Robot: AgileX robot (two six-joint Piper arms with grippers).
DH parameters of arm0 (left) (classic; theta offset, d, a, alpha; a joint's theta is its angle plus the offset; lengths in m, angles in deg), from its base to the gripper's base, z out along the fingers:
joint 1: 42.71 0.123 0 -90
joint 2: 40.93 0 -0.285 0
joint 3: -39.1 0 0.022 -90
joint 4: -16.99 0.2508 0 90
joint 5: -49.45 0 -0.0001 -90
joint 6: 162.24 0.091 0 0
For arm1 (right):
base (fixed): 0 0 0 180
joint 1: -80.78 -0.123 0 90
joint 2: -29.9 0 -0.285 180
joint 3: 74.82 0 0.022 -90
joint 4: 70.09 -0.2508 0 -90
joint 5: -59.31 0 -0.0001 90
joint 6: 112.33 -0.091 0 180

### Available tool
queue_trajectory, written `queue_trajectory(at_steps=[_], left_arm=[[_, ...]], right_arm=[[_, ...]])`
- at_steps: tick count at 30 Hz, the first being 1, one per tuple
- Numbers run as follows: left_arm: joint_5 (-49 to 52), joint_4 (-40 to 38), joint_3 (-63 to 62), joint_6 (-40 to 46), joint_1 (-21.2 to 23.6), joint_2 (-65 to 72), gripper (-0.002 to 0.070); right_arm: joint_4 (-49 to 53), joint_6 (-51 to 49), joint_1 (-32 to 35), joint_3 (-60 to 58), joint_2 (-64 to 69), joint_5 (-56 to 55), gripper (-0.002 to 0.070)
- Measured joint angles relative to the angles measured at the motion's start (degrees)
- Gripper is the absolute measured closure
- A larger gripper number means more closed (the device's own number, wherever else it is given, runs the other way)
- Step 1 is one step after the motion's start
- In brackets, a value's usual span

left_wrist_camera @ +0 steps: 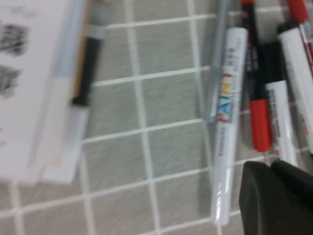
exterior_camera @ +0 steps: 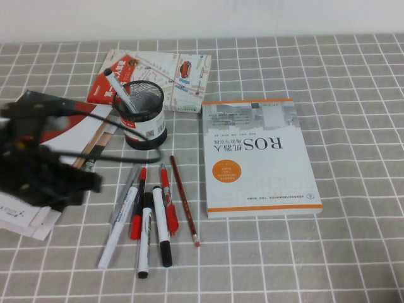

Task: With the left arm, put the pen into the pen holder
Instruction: Pick up the pen on the table

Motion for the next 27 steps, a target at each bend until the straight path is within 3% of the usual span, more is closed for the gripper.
queue_trajectory(at_steps=[6, 20, 23, 27], left_arm=[[0.68, 0.11, -6.58, 1.44, -3.51, 9.18, 0.0677], [4.00, 1.86, -21.04, 6.92, -3.78, 24.40, 0.0673], [4.34, 2.08, -22.77, 9.64, -3.78, 26.42, 0.0622], [4.55, 2.08, -24.34, 10.53, -3.78, 29.27, 0.0483]], right_arm=[[0.00, 0.00, 0.00, 0.00, 0.00, 0.00, 0.0691], [0.00, 0.00, 0.00, 0.00, 0.00, 0.00, 0.0691], [0.00, 0.00, 0.00, 0.00, 0.00, 0.00, 0.0691], [0.00, 0.00, 0.00, 0.00, 0.00, 0.00, 0.0691]])
